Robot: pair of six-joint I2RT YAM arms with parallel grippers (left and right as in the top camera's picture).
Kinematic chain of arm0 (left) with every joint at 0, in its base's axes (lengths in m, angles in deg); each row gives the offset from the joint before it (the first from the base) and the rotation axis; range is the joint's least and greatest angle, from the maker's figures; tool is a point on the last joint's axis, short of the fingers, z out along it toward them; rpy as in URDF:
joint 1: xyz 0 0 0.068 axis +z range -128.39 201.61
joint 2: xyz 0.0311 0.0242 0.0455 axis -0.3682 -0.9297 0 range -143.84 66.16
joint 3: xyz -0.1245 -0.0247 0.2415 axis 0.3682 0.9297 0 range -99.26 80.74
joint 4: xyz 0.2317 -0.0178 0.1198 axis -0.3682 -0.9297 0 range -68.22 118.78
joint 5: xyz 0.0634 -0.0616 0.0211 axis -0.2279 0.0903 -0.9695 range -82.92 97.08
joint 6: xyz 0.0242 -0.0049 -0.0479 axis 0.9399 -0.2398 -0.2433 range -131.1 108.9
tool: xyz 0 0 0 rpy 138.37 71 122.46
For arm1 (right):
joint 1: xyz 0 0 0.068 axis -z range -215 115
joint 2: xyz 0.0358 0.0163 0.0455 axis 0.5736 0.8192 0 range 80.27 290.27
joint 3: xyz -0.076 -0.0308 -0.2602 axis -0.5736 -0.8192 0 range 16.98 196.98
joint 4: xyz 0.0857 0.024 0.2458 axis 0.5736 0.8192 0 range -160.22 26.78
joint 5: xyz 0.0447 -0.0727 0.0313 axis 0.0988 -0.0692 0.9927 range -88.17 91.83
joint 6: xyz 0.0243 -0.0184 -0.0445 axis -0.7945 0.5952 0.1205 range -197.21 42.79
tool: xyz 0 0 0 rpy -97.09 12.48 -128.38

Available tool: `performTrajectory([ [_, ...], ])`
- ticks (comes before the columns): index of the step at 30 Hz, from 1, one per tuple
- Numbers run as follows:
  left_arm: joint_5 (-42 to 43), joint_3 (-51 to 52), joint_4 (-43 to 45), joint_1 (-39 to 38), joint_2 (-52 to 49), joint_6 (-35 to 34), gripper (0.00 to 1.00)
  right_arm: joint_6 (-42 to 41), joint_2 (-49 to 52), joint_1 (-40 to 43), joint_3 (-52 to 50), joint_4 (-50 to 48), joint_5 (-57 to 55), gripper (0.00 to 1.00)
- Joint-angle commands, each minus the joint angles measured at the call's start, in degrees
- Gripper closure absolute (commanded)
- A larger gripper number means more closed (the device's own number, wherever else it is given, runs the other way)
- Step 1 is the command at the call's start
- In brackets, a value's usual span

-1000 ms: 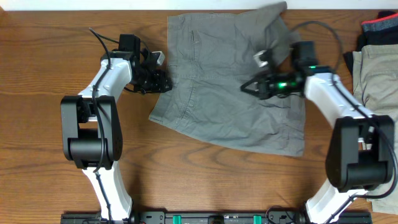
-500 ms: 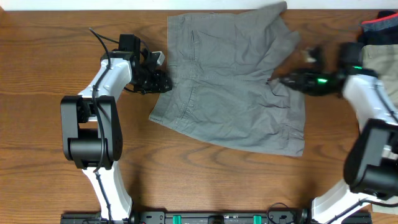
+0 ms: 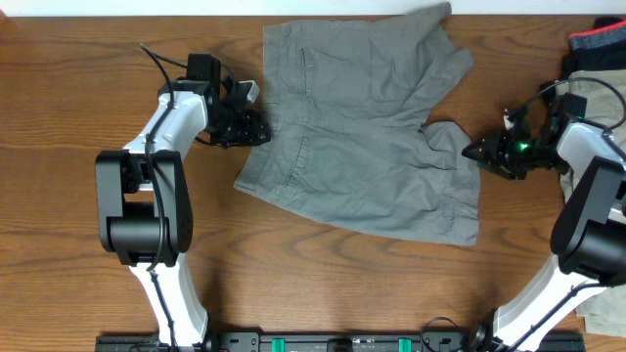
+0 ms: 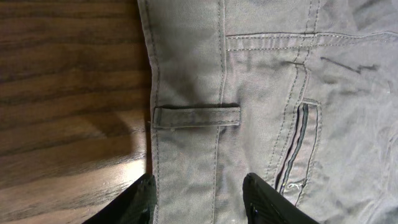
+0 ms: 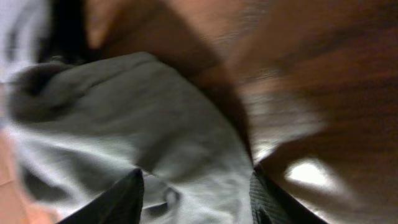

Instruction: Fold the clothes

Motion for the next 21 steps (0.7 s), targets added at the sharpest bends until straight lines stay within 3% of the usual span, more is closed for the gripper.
performTrajectory([
  [1,-0.66,0.5,-0.07,0.24,-0.09,-0.44,0.53,1.09,1.27,-0.59,0.22,-0.7,-0.46,0.59],
  [8,-0.68,0.5,0.33,0.24,-0.09,-0.44,0.53,5.01,0.98,-2.05,0.33,-3.39,18.01,0.99],
  [15,-0.68,0.5,0.26,0.24,-0.09,-0.44,0.53,4.55,-2.27,-5.09,0.35,-3.43,21.49,0.99],
  [21,-0.7,0.5,0.33,0.24,-0.09,-0.42,0.53,4.52,-5.7,-13.22,0.35,-3.3,21.64,0.99],
])
